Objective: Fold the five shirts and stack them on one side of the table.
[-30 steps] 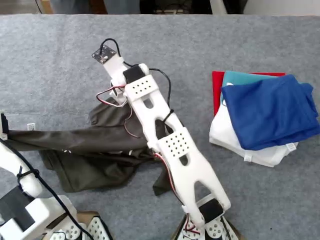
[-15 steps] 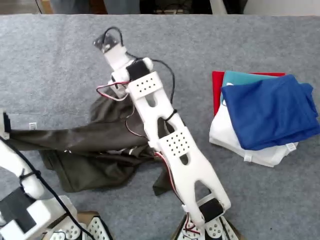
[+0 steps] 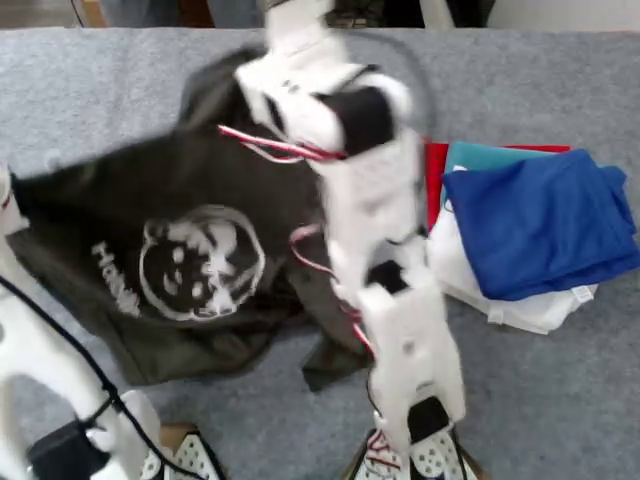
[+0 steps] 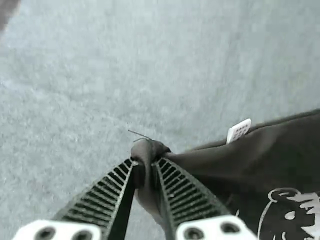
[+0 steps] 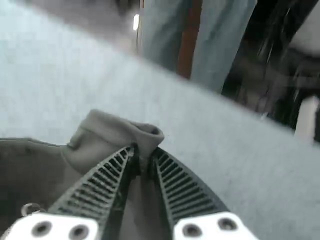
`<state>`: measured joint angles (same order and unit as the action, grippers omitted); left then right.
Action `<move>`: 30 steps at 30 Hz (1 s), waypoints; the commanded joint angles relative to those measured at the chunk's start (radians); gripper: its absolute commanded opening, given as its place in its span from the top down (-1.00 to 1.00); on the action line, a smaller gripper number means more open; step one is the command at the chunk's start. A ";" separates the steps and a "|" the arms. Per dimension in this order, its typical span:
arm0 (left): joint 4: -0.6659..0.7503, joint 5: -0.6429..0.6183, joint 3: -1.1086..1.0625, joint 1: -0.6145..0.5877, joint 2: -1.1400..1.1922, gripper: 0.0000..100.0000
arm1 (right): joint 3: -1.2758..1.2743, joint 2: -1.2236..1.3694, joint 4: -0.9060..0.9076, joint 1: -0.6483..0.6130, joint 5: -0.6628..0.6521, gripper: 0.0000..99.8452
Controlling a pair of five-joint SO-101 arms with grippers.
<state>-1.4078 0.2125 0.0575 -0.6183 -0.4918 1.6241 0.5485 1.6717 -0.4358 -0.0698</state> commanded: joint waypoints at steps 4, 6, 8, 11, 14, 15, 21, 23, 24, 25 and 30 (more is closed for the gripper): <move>-0.166 -0.092 0.400 0.071 -0.054 0.94 | 0.045 -0.469 -0.101 0.072 0.009 0.98; -0.226 -0.092 0.529 0.082 -0.057 0.94 | 0.035 -0.558 -0.150 0.098 0.011 0.98; -0.275 -0.094 0.661 0.073 -0.060 0.94 | -0.012 -0.638 -0.189 0.129 0.011 0.98; -0.333 -0.092 0.858 0.073 -0.061 0.94 | -0.114 -0.756 -0.252 0.160 0.043 0.98; -0.351 -0.089 1.007 0.031 -0.063 0.94 | -0.246 -0.865 -0.356 0.193 0.098 0.98; -0.351 -0.089 1.047 -0.015 -0.063 0.94 | -0.297 -0.898 -0.396 0.198 0.115 0.98; -0.351 -0.086 1.061 -0.188 -0.061 0.94 | -0.627 -1.009 -0.585 0.193 0.143 0.98; -0.351 -0.086 0.986 -0.183 -0.057 0.94 | -0.725 -1.007 -0.631 0.189 0.146 0.98; -0.351 -0.086 0.938 -0.179 -0.054 0.94 | -0.766 -1.006 -0.646 0.173 0.146 0.98; -0.350 -0.086 0.886 -0.179 -0.052 0.94 | -0.822 -1.000 -0.663 0.147 0.141 0.98; -0.170 -0.089 0.466 -0.093 -0.051 0.94 | -1.089 -0.891 -0.747 0.074 0.107 0.98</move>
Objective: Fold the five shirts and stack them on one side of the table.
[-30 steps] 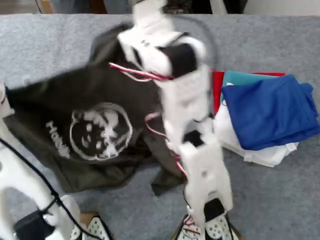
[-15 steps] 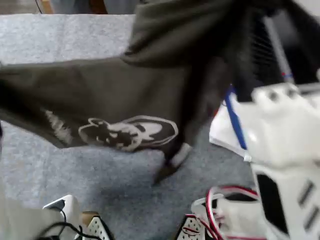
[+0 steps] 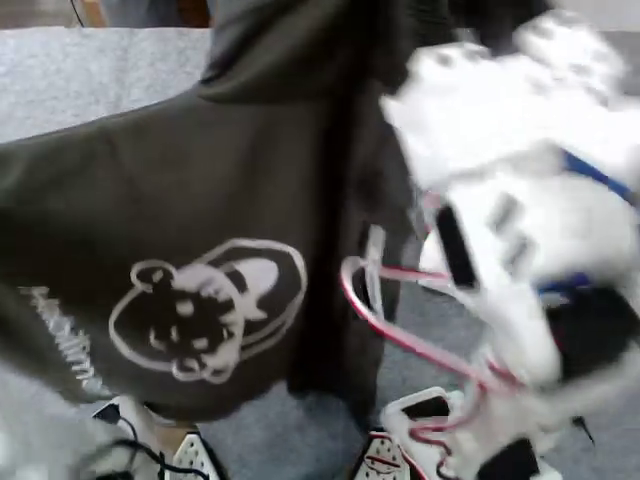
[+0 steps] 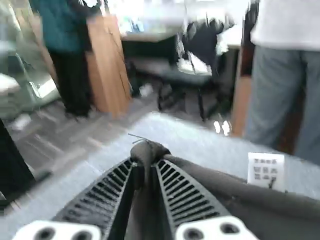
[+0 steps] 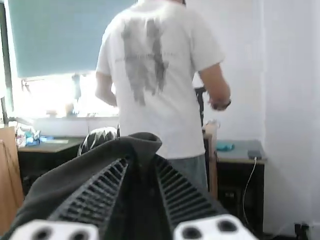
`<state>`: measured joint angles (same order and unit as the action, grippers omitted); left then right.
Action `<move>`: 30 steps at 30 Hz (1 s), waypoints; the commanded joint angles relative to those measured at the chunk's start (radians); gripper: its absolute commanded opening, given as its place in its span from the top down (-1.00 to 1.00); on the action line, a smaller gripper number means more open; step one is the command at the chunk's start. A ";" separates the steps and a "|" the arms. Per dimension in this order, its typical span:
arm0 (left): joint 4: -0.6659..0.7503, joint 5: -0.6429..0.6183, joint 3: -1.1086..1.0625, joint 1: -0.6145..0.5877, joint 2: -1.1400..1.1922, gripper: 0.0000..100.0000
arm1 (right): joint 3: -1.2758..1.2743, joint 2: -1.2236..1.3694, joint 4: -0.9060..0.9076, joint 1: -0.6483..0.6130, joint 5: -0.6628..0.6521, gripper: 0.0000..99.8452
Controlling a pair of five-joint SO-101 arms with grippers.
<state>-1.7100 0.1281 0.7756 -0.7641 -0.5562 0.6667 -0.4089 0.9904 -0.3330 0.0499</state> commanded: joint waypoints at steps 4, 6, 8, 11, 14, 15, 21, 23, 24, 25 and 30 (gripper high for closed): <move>0.563 -0.006 -0.714 0.107 0.015 0.94 | -0.294 0.245 -0.229 -0.025 -0.012 0.98; 0.852 -0.006 -0.929 0.127 0.015 0.94 | -0.325 0.366 -0.316 -0.006 -0.009 0.98; 1.111 -0.006 -1.078 0.145 0.018 0.94 | -0.298 0.496 -0.387 0.002 -0.008 0.98; 1.307 -0.003 -1.139 0.176 0.072 0.94 | -0.147 0.685 -0.419 0.003 -0.006 0.98; 1.303 -0.002 -1.050 0.185 0.186 0.94 | 0.090 0.845 -0.351 0.002 -0.006 0.98; 1.286 -0.002 -1.010 0.185 0.229 0.94 | 0.177 0.892 -0.308 0.000 -0.006 0.98; 1.071 0.000 -0.816 0.177 0.434 0.94 | 0.665 1.153 -0.018 0.003 -0.011 0.98; 0.988 0.002 -0.797 0.176 0.470 0.94 | 0.789 1.221 0.101 0.003 -0.012 0.98; 0.942 0.009 -0.797 0.177 0.474 0.94 | 0.849 1.251 0.169 0.003 -0.014 0.98; 0.899 0.037 -0.797 0.179 0.479 0.94 | 0.905 1.279 0.232 0.003 -0.029 0.98; 0.704 0.189 -0.811 0.174 0.476 0.94 | 0.998 1.328 0.493 -0.005 -0.115 0.98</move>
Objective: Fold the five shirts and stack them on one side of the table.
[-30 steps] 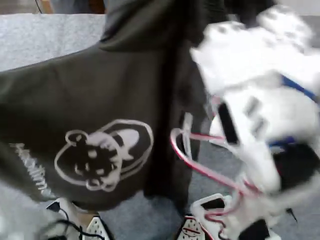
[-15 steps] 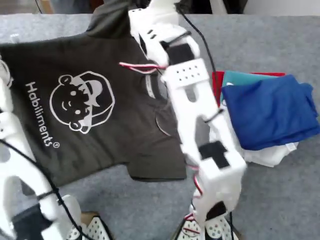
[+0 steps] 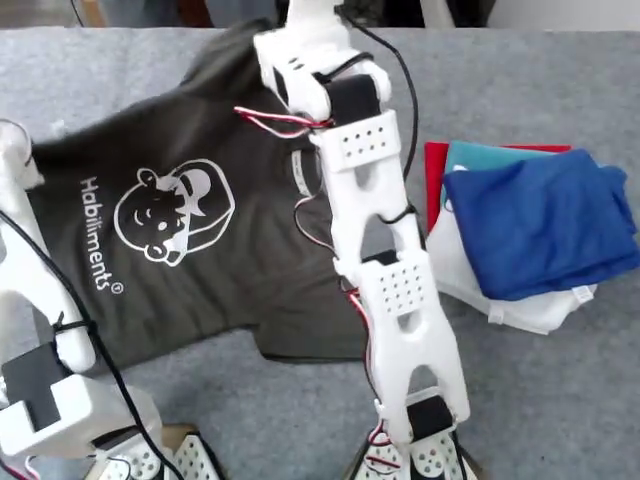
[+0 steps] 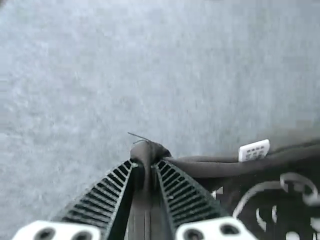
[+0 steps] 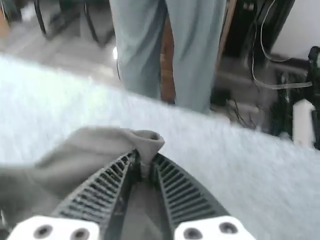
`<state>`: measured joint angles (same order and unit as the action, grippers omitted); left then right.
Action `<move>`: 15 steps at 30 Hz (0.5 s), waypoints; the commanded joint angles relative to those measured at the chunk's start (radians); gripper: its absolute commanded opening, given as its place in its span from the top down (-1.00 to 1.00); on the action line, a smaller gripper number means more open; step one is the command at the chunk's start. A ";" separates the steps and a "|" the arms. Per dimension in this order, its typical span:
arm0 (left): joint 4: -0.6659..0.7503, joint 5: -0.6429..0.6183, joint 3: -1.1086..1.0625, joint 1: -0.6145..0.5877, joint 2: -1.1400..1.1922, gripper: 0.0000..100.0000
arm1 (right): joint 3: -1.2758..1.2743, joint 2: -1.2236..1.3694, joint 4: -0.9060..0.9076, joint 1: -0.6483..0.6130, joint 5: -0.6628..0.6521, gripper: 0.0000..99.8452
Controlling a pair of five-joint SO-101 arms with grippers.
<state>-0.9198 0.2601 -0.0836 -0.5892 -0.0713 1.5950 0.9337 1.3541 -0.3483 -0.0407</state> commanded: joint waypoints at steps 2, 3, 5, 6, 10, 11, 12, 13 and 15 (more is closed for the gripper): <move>-0.137 0.058 0.031 -0.005 -0.011 0.94 | 0.070 -0.024 0.221 0.011 -0.025 0.98; -0.158 0.058 0.022 -0.012 -0.011 0.94 | 0.071 -0.028 0.272 0.008 -0.026 0.98; -0.203 0.057 -0.001 -0.013 -0.011 0.94 | 0.077 -0.035 0.371 -0.008 -0.026 0.98; -0.219 0.057 -0.016 -0.015 -0.011 0.94 | 0.073 -0.042 0.417 -0.012 -0.028 0.98; -0.259 0.057 -0.124 -0.016 -0.066 0.94 | 0.036 -0.087 0.416 0.005 -0.003 0.98; -0.255 0.057 -0.171 -0.016 -0.098 0.94 | 0.018 -0.104 0.417 -0.002 -0.002 0.98; -0.249 0.057 -0.219 -0.016 -0.137 0.94 | -0.015 -0.127 0.417 -0.008 -0.005 0.98; -0.236 0.057 -0.269 -0.016 -0.181 0.94 | -0.054 -0.156 0.417 -0.015 -0.006 0.98; -0.201 0.063 -0.384 -0.018 -0.279 0.94 | -0.173 -0.234 0.417 -0.026 -0.006 0.98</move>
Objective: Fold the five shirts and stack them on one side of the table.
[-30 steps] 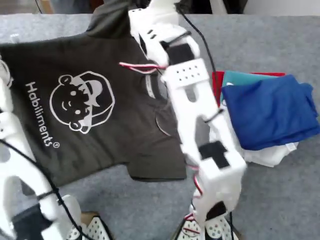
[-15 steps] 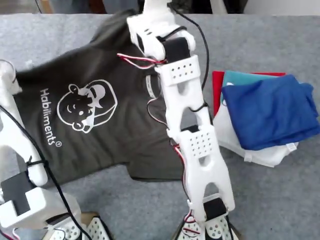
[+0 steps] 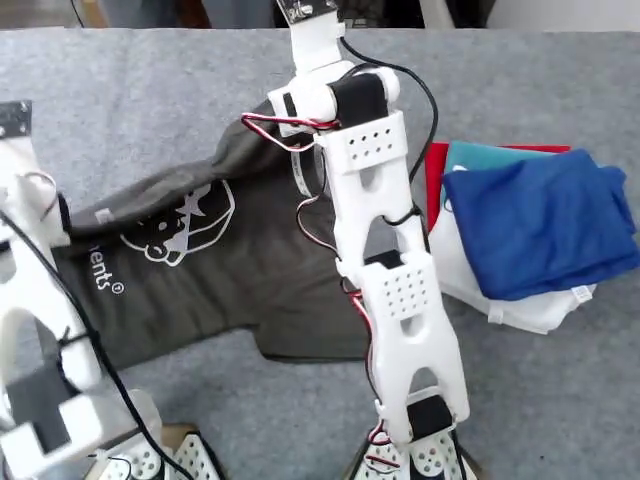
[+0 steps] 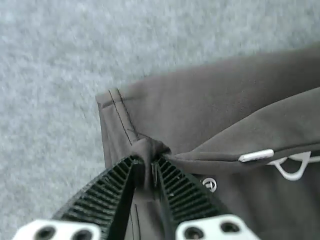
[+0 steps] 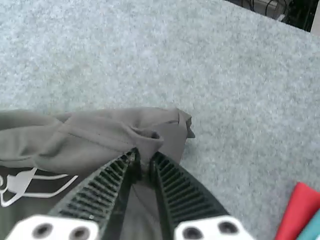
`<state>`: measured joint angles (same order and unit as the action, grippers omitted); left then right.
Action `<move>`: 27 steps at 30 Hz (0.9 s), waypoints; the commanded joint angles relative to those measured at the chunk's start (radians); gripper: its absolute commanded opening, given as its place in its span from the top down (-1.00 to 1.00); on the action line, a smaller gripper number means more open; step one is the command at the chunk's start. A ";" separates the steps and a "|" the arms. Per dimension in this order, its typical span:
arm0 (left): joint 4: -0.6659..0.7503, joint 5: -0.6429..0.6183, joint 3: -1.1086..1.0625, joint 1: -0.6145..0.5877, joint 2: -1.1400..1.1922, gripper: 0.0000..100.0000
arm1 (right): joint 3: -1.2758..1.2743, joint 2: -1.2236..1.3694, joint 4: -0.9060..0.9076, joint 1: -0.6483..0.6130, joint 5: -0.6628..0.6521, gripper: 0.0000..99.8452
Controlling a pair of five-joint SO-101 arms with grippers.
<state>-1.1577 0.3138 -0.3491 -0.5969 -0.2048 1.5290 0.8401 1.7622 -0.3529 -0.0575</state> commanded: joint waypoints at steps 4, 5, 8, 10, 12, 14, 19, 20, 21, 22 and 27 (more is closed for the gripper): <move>0.103 0.011 -0.349 -0.051 -0.351 0.94 | -0.510 -0.344 0.006 -0.015 0.005 0.98; 0.130 0.012 -0.398 -0.073 -0.393 0.94 | -0.627 -0.401 0.006 -0.014 0.002 0.98; 0.184 0.063 -0.510 -0.131 -0.486 0.94 | -0.972 -0.562 -0.021 -0.008 -0.038 0.98; 0.186 0.114 -0.562 -0.143 -0.522 0.94 | -1.182 -0.670 -0.097 0.000 -0.055 0.98; 0.183 0.153 -0.605 -0.143 -0.535 0.94 | -1.366 -0.768 -0.184 0.011 -0.066 0.98; 0.184 0.172 -0.628 -0.143 -0.535 0.94 | -1.524 -0.849 -0.252 0.034 -0.091 0.98; 0.180 0.198 -0.653 -0.153 -0.535 0.94 | -1.808 -1.003 -0.330 0.126 -0.107 0.98; 0.180 0.215 -0.659 -0.165 -0.543 0.94 | -1.850 -1.033 -0.333 0.133 -0.121 0.98; 0.180 0.235 -0.668 -0.177 -0.546 0.94 | -1.885 -1.063 -0.334 0.138 -0.132 0.98; 0.186 0.259 -0.674 -0.189 -0.545 0.94 | -1.919 -1.093 -0.336 0.138 -0.141 0.98; 0.183 0.354 -0.700 -0.251 -0.546 0.94 | -2.046 -1.219 -0.338 0.135 -0.157 0.98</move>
<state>-0.9843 0.6283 -1.0503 -0.8193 -0.7265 -0.4764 -0.2969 1.4354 -0.2332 -0.2033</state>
